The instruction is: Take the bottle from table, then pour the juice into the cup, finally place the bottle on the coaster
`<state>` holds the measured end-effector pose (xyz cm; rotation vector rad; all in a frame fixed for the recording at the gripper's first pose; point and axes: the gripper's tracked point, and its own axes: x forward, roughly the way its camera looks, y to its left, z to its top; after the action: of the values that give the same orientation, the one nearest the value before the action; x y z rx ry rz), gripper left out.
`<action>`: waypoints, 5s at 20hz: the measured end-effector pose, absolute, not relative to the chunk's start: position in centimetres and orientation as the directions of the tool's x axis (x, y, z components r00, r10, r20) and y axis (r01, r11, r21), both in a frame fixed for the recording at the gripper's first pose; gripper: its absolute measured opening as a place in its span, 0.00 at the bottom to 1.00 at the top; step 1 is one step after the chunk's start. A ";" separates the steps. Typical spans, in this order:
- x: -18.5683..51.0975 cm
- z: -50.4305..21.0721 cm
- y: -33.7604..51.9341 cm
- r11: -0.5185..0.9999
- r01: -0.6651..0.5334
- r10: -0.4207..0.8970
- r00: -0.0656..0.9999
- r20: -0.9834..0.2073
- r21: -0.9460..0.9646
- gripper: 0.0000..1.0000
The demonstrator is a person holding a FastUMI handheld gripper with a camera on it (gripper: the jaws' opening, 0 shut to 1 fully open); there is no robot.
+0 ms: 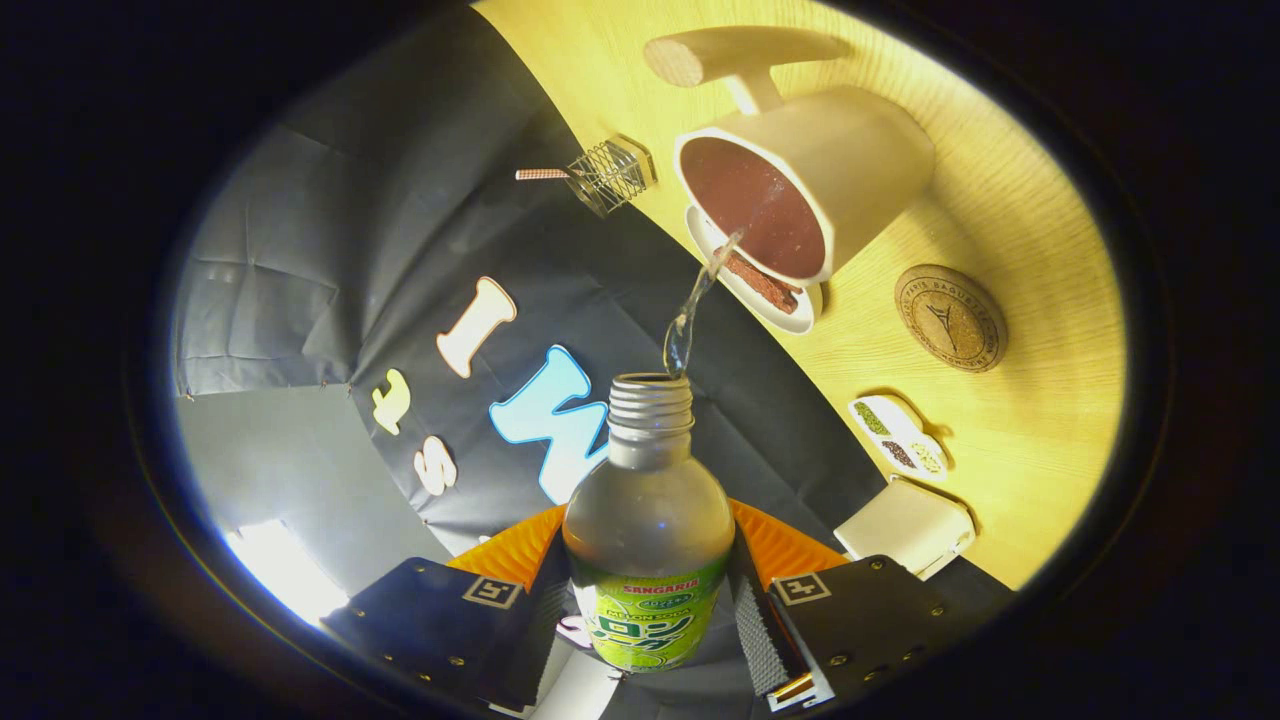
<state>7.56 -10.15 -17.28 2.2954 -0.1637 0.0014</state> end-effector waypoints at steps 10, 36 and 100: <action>7.5 -17.2 -9.5 -0.685 -0.124 -0.128 0.991 0.049 0.718 0.76; 6.4 -18.9 -11.5 -0.682 -0.135 -0.181 0.983 0.013 0.719 0.76; 12.8 -19.8 -5.7 0.996 0.077 -0.071 0.989 -0.127 0.045 0.77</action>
<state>12.80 -5.67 -19.82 0.0499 0.1260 -0.0741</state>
